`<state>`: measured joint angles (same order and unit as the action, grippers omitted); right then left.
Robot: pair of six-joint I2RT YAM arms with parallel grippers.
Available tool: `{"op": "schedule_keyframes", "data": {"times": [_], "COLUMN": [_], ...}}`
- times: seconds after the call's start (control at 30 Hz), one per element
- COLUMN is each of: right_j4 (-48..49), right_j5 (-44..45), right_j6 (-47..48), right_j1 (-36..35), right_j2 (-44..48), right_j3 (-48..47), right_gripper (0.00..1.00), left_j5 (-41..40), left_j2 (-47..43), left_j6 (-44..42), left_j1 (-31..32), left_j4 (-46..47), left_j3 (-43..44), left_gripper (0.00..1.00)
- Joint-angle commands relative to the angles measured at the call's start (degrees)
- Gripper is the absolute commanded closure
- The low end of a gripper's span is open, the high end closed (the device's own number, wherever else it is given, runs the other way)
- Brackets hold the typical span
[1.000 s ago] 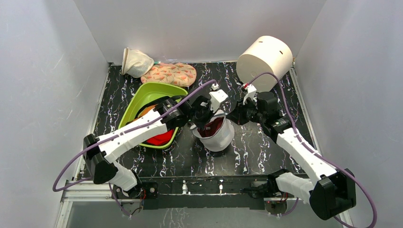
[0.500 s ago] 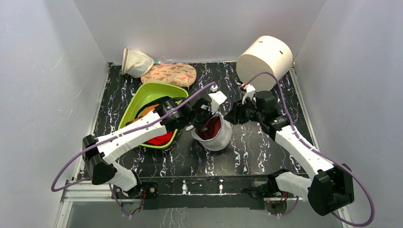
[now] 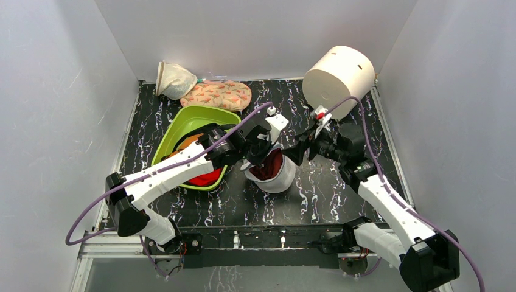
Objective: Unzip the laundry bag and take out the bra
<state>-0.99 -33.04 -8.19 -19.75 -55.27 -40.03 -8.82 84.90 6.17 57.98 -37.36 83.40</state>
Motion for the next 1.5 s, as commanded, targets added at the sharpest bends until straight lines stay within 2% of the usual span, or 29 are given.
{"op": "schedule_keyframes", "data": {"times": [0.0, 0.13, 0.33, 0.53, 0.67, 0.93, 1.0, 1.13, 1.2, 1.33, 1.47], "right_j4": [17.5, 19.4, 17.1, 22.4, 31.4, 40.2, 41.4, 43.2, 47.2, 55.7, 61.2], "right_j5": [-16.2, -19.2, -15.6, -18.9, -16.3, -16.4, -16.7, -14.2, -8.0, -2.5, -1.5], "right_j6": [17.3, 28.5, 35.9, 35.1, 30.7, 24.6, 23.4, 19.7, 13.4, 5.5, 1.9], "right_j1": [-1.8, -5.4, -7.9, -8.0, -8.1, -8.8, -8.8, -8.8, -8.8, -8.8, -8.8], "right_j2": [1.7, -1.1, -7.5, -10.0, -9.0, -11.0, -11.4, -11.6, -11.6, -11.5, -10.9], "right_j3": [4.5, 3.7, -0.7, 0.9, 4.8, 7.8, 8.0, 9.5, 11.9, 16.3, 18.7], "right_gripper": [0.23, 0.27, 0.36, 0.44, 0.37, 0.39, 0.45, 0.65, 0.72, 0.98, 1.0], "left_j5": [0.7, 0.8, 2.0, 3.3, 3.8, 5.5, 5.4, 3.7, 2.3, -1.7, -2.6], "left_j2": [-1.9, -1.5, -2.2, -4.2, -5.7, -9.0, -9.6, -10.0, -10.3, -11.9, -15.4], "left_j6": [-1.4, -2.2, -2.3, -1.8, -1.2, 0.5, 1.0, 2.5, 3.9, 8.3, 12.9], "left_j1": [0.2, 0.3, 0.3, 0.3, 0.2, 0.3, 0.2, 0.2, 0.3, -0.2, -3.5], "left_j4": [-0.5, -1.1, -0.9, 0.1, 0.8, 4.2, 5.2, 5.9, 6.3, 7.8, 9.6], "left_j3": [0.9, 1.3, 1.1, -0.8, -2.0, -4.4, -5.2, -5.8, -6.1, -8.2, -10.8], "left_gripper": [1.0, 1.0, 0.99, 0.96, 0.95, 0.87, 0.85, 0.81, 0.73, 0.36, 0.09]}}
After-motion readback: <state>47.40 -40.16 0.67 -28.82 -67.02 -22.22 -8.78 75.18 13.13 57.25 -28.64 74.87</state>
